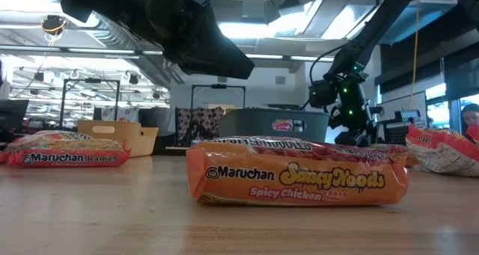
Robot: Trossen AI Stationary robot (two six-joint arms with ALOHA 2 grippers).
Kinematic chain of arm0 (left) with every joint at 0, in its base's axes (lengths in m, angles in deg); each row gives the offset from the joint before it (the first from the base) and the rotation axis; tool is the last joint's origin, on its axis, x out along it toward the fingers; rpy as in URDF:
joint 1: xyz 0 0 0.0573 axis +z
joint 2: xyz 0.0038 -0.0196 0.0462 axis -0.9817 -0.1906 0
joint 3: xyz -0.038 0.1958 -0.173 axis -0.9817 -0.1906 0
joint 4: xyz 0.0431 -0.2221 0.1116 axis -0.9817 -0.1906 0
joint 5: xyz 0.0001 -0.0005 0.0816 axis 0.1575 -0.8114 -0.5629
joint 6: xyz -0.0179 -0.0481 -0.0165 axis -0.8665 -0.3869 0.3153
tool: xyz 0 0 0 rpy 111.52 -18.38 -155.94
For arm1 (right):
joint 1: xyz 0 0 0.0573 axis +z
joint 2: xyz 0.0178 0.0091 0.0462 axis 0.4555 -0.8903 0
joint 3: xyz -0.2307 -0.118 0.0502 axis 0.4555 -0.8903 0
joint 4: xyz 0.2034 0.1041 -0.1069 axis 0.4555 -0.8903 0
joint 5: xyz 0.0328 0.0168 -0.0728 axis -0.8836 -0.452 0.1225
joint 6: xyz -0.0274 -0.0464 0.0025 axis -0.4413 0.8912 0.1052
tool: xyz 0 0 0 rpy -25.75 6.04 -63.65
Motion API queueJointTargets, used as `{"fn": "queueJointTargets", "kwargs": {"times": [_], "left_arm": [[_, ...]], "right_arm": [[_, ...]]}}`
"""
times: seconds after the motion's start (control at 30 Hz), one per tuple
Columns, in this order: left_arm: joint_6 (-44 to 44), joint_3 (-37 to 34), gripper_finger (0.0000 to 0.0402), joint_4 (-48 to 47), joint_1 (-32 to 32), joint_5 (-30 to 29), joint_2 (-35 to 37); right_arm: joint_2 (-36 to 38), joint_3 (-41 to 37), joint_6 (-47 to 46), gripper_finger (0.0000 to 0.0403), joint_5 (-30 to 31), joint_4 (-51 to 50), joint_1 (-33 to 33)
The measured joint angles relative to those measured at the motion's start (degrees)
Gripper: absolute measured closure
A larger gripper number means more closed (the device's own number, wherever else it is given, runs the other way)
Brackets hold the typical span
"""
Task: Sort Maruchan noodles
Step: Put the green noodles into the blue bin
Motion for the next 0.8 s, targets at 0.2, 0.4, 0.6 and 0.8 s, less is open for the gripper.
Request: {"fn": "queueJointTargets", "kwargs": {"times": [0.2,0.4,0.6,0.8], "left_arm": [[0.0,0.0,0.0259,0.0,0.0,0.0,0.0],[0.0,0.0,0.0259,0.0,0.0,-0.4,0.0],[0.0,0.0,0.0259,0.0,0.0,-0.4,0.0],[0.0,0.0,0.0259,0.0,0.0,-0.4,0.0]], "right_arm": [[2.2,0.0,0.2,0.0285,-2.7,0.2,0.0],[4.5,0.0,0.3,0.0285,-9.9,0.3,0.0],[6.2,0.0,1.5,0.0285,-19.1,1.1,0.0],[6.9,0.1,3.1,0.0285,-27.7,2.4,0.4]]}}
